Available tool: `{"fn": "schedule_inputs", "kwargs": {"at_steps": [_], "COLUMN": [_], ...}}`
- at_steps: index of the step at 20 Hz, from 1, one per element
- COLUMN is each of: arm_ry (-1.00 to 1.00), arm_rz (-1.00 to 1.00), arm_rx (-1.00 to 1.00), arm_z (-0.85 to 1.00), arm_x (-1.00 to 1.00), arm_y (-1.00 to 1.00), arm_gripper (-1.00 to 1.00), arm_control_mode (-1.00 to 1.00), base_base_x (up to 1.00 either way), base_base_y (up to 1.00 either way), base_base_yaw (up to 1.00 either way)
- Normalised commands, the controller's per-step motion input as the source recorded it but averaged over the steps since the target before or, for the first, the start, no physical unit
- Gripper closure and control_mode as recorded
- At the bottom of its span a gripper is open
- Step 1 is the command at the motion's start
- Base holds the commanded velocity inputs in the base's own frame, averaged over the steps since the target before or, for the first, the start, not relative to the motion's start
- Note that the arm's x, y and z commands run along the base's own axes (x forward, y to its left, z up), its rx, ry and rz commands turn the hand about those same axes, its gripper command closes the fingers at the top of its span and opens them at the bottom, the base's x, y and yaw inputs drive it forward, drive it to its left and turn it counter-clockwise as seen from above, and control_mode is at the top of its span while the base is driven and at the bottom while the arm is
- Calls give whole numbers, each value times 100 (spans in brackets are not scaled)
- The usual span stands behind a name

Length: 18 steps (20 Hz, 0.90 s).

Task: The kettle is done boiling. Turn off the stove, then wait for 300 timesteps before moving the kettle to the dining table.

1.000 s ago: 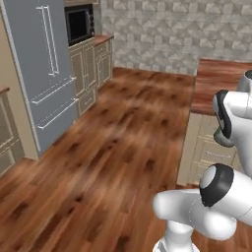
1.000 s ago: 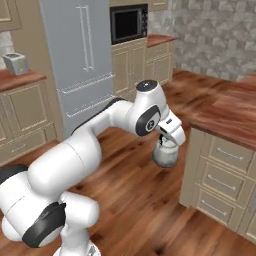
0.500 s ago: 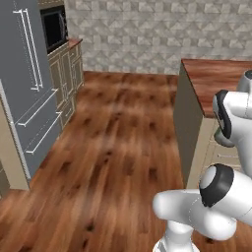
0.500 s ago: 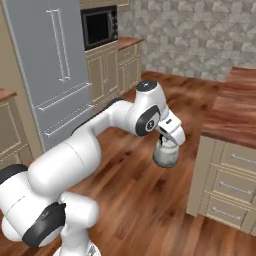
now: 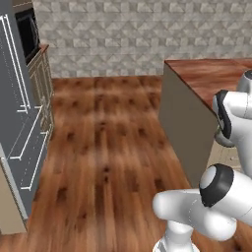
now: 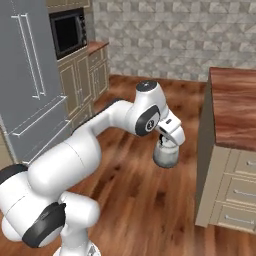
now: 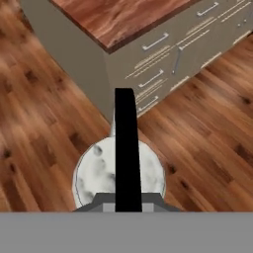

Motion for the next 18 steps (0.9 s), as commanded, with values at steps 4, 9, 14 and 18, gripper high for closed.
{"fn": "schedule_inputs", "kwargs": {"at_steps": [4, 9, 14, 18], "arm_ry": [0, 0, 0, 0], "arm_rz": [0, 0, 0, 0], "arm_rx": [0, 0, 0, 0], "arm_z": [0, 0, 0, 0], "arm_x": [0, 0, 0, 0], "arm_y": [0, 0, 0, 0], "arm_gripper": [100, 100, 100, 100], "arm_control_mode": [100, 100, 100, 100], "base_base_x": [81, 78, 79, 81], "base_base_y": [78, 80, 81, 76], "base_base_yaw": [-43, -43, -43, -45]}}
